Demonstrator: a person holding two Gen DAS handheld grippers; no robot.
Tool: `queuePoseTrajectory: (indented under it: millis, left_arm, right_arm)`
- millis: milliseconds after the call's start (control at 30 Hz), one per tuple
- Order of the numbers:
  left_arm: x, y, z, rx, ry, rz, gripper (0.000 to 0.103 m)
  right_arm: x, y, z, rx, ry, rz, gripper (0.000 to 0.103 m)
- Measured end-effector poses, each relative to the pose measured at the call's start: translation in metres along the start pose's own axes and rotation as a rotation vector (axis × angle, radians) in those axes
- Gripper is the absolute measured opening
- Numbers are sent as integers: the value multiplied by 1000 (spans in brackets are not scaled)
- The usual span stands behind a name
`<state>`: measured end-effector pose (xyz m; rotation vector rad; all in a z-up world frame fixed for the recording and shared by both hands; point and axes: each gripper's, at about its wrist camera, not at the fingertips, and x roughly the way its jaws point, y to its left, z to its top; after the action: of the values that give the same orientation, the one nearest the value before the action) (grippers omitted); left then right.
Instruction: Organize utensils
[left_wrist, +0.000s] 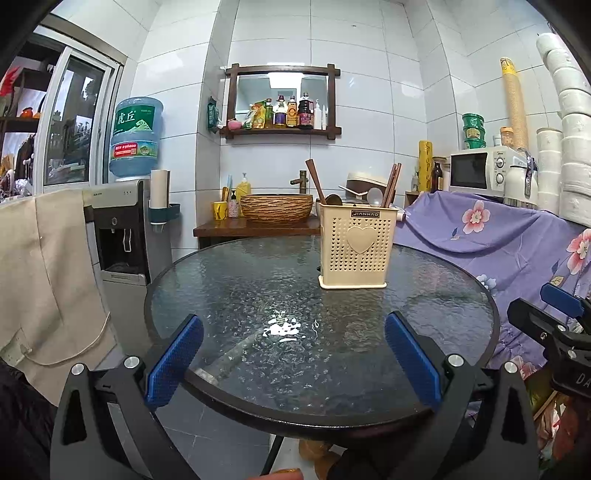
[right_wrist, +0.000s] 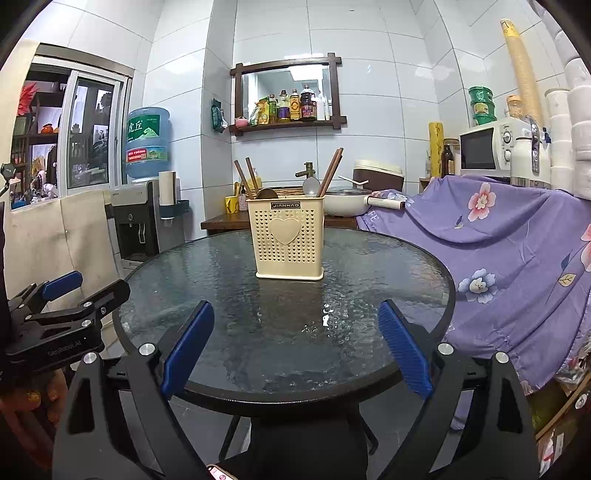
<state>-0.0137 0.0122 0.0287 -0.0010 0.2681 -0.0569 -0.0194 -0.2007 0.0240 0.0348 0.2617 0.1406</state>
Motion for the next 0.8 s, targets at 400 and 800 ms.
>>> queuePoseTrajectory:
  millis: [400,800]
  left_arm:
    - [3,-1,-2,6,15,-3,97]
    - [5,-3,-3,10,26,-8,97]
  right_arm:
    - [2,-1,-2,3,13,-4,89]
    - [2,-2,-1,3,13,-2,89]
